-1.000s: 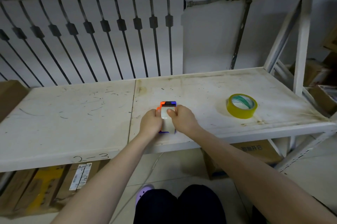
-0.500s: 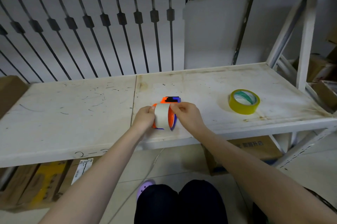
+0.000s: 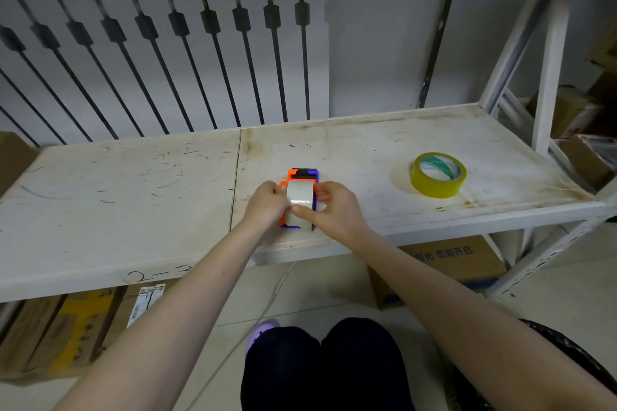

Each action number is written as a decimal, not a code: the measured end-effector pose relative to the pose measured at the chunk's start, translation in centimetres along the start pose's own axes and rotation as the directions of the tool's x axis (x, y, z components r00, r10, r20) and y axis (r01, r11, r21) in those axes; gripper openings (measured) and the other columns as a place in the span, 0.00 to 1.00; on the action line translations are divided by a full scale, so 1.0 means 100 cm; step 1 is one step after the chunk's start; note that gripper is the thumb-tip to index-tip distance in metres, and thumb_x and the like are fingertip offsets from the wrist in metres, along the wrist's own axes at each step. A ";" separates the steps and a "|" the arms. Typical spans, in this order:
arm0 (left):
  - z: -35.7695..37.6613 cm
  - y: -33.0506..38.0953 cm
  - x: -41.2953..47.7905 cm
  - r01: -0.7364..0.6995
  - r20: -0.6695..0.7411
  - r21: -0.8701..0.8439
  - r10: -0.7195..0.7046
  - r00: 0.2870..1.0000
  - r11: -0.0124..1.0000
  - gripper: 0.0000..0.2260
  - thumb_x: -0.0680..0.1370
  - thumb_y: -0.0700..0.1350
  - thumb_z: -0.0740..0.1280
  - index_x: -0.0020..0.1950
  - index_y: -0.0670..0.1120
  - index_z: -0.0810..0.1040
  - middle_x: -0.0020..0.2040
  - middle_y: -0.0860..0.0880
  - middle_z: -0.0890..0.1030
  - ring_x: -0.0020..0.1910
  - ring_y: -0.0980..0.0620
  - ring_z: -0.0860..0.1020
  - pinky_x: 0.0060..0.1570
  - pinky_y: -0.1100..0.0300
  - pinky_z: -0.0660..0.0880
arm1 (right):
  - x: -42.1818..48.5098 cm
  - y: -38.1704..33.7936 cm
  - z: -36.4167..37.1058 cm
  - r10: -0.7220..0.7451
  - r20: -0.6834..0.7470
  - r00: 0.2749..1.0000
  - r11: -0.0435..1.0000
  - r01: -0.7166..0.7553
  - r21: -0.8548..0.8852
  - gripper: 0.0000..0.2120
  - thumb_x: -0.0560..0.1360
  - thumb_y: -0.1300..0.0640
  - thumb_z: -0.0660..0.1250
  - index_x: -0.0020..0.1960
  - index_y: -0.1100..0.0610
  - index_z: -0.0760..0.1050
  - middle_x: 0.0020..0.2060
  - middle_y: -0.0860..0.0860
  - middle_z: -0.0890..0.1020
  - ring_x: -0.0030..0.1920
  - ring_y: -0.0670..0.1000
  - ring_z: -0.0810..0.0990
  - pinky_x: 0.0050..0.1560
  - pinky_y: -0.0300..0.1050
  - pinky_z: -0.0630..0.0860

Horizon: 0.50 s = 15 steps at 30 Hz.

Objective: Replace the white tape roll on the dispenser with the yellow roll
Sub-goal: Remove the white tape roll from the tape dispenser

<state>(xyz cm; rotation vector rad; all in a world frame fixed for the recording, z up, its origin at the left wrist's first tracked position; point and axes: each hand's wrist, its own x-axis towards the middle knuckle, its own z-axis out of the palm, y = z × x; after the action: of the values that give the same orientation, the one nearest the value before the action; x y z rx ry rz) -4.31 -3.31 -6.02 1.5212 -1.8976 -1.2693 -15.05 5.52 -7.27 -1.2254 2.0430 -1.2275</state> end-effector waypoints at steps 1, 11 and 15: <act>-0.001 0.003 -0.002 0.000 -0.001 -0.018 0.000 1.000 1.000 0.08 0.79 0.48 0.57 0.51 0.45 0.69 0.50 0.43 0.75 0.53 0.39 0.77 0.57 0.44 0.76 | 0.001 0.000 -0.002 -0.005 0.017 1.000 1.000 0.004 0.008 0.24 0.66 0.49 0.76 0.58 0.58 0.76 0.53 0.52 0.82 0.50 0.48 0.80 0.46 0.35 0.72; -0.023 0.027 -0.004 -0.153 0.250 0.199 0.101 0.963 0.968 0.16 0.77 0.36 0.58 0.64 0.42 0.76 0.64 0.42 0.77 0.59 0.46 0.75 0.57 0.57 0.70 | 0.015 -0.004 -0.022 -0.047 0.268 0.962 0.999 0.051 -0.007 0.25 0.70 0.53 0.73 0.63 0.61 0.71 0.60 0.56 0.79 0.51 0.47 0.76 0.43 0.34 0.75; -0.024 0.030 -0.011 -0.209 0.304 0.197 0.143 0.942 0.958 0.17 0.80 0.36 0.55 0.67 0.43 0.73 0.65 0.42 0.75 0.57 0.49 0.72 0.54 0.60 0.66 | 0.015 -0.007 -0.020 -0.094 0.254 0.963 0.984 0.128 -0.123 0.24 0.71 0.51 0.73 0.61 0.61 0.73 0.57 0.57 0.81 0.56 0.54 0.79 0.52 0.45 0.77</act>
<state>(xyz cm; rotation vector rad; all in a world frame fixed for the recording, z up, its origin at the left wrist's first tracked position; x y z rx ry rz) -3.77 -3.25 -2.01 1.2848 -2.3792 -1.2834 -16.95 5.03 -5.56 -1.4954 1.9225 -0.9377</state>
